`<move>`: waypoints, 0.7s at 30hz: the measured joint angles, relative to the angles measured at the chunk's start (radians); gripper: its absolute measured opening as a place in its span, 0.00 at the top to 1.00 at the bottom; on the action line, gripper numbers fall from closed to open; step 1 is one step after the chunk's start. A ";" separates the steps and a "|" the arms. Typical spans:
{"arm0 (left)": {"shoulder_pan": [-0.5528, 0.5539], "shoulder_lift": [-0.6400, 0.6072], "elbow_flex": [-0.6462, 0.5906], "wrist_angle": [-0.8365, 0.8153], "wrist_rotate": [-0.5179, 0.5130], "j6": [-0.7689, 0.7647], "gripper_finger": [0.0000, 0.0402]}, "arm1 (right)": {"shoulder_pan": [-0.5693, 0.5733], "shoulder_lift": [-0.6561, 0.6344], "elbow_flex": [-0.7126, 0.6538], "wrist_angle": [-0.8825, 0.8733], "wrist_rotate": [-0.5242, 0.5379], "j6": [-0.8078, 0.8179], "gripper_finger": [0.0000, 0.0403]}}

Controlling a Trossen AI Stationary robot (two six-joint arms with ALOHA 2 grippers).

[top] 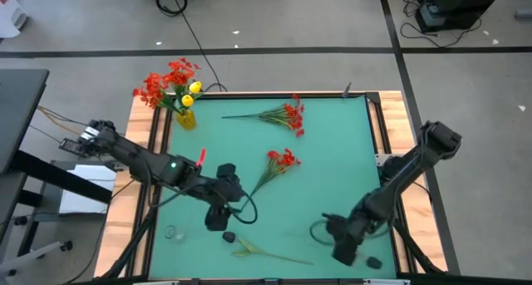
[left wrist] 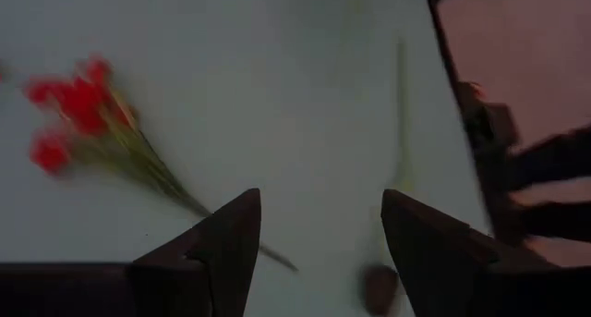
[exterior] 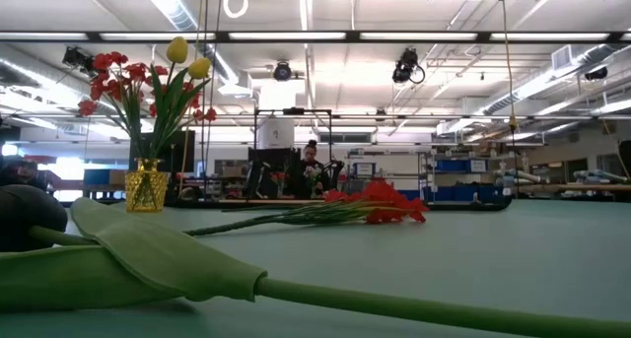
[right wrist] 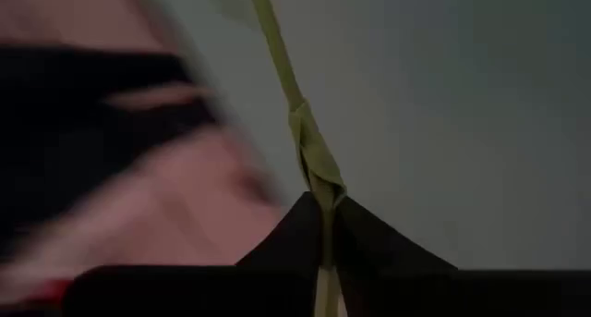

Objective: Sort flowers into vase by color
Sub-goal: Put the black flower into the transparent vase

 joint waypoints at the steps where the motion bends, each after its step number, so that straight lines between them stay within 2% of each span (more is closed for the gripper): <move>1: 0.000 0.007 0.000 0.032 -0.025 0.035 0.42 | -0.022 -0.022 0.000 0.056 -0.001 0.027 0.90; 5: 0.000 0.029 0.000 0.177 -0.070 0.194 0.42 | -0.118 -0.080 0.003 0.248 0.019 0.185 0.92; 8: 0.000 0.051 0.000 0.262 -0.070 0.332 0.42 | -0.184 -0.116 0.002 0.344 0.137 0.409 0.93; 10: -0.001 0.066 0.000 0.306 -0.071 0.410 0.42 | -0.228 -0.133 0.003 0.391 0.164 0.504 0.93; 15: 0.000 0.098 0.001 0.409 -0.107 0.547 0.42 | -0.311 -0.143 0.003 0.512 0.144 0.609 0.90; 21: 0.000 0.164 0.000 0.488 -0.140 0.784 0.42 | -0.378 -0.113 0.003 0.630 0.010 0.733 0.90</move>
